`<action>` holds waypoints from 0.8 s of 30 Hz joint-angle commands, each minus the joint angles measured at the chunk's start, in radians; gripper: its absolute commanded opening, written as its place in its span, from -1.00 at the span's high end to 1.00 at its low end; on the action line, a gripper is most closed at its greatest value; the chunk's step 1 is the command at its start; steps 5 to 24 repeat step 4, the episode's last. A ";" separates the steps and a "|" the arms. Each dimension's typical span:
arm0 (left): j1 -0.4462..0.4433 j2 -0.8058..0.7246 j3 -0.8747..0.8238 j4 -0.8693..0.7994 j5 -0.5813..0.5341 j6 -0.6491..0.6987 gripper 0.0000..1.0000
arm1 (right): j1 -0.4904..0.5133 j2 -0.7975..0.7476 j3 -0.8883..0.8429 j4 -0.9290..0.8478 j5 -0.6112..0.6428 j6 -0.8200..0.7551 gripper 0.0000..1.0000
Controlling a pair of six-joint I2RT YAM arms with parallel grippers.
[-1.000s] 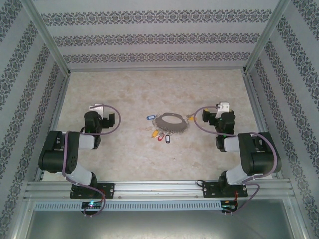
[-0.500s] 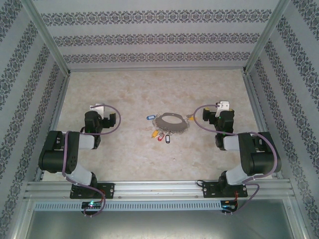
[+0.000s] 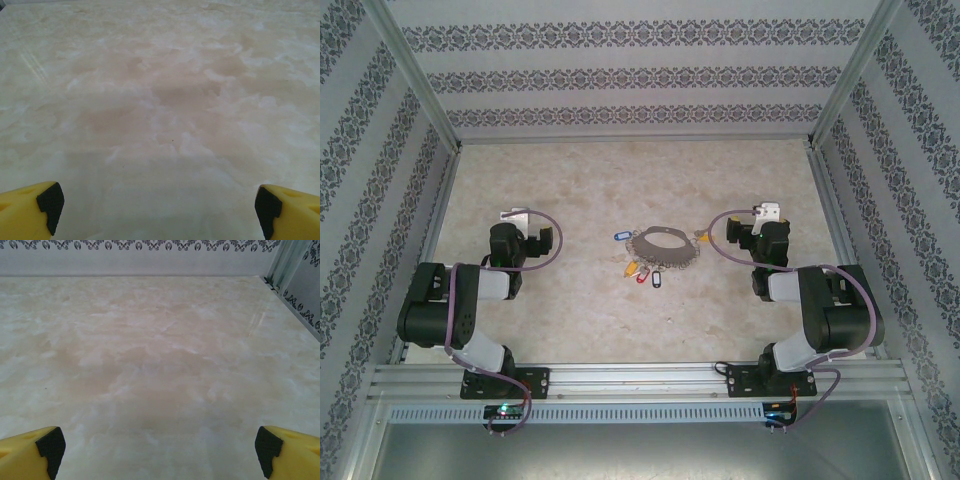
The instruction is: Put the keys on the keyring
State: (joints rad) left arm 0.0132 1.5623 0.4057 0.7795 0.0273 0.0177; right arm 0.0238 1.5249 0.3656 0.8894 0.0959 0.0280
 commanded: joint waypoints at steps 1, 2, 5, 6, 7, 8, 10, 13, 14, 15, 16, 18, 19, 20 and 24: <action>-0.004 -0.001 0.015 0.038 0.016 -0.019 -0.99 | 0.005 -0.015 0.021 0.000 -0.014 0.003 -0.96; -0.004 -0.001 0.014 0.038 0.016 -0.019 -0.99 | 0.005 -0.015 0.020 0.002 -0.015 0.004 -0.96; -0.004 0.000 0.015 0.037 0.016 -0.019 -0.99 | 0.004 -0.016 0.019 0.003 -0.015 0.004 -0.96; -0.004 0.000 0.015 0.037 0.016 -0.019 -0.99 | 0.004 -0.016 0.019 0.003 -0.015 0.004 -0.96; -0.004 0.000 0.015 0.037 0.016 -0.019 -0.99 | 0.004 -0.016 0.019 0.003 -0.015 0.004 -0.96; -0.004 0.000 0.015 0.037 0.016 -0.019 -0.99 | 0.004 -0.016 0.019 0.003 -0.015 0.004 -0.96; -0.004 0.000 0.015 0.037 0.016 -0.019 -0.99 | 0.004 -0.016 0.019 0.003 -0.015 0.004 -0.96; -0.004 0.000 0.015 0.037 0.016 -0.019 -0.99 | 0.004 -0.016 0.019 0.003 -0.015 0.004 -0.96; -0.004 0.000 0.015 0.037 0.016 -0.019 -0.99 | 0.004 -0.016 0.019 0.003 -0.015 0.004 -0.96; -0.004 0.000 0.015 0.037 0.016 -0.019 -0.99 | 0.004 -0.016 0.019 0.003 -0.015 0.004 -0.96; -0.004 0.000 0.015 0.037 0.016 -0.019 -0.99 | 0.004 -0.016 0.019 0.003 -0.015 0.004 -0.96; -0.004 0.000 0.015 0.037 0.016 -0.019 -0.99 | 0.004 -0.016 0.019 0.003 -0.015 0.004 -0.96; -0.004 0.000 0.015 0.037 0.016 -0.019 -0.99 | 0.004 -0.016 0.019 0.003 -0.015 0.004 -0.96; -0.004 0.000 0.015 0.037 0.016 -0.019 -0.99 | 0.004 -0.016 0.019 0.003 -0.015 0.004 -0.96; -0.004 0.000 0.015 0.037 0.016 -0.019 -0.99 | 0.004 -0.016 0.019 0.003 -0.015 0.004 -0.96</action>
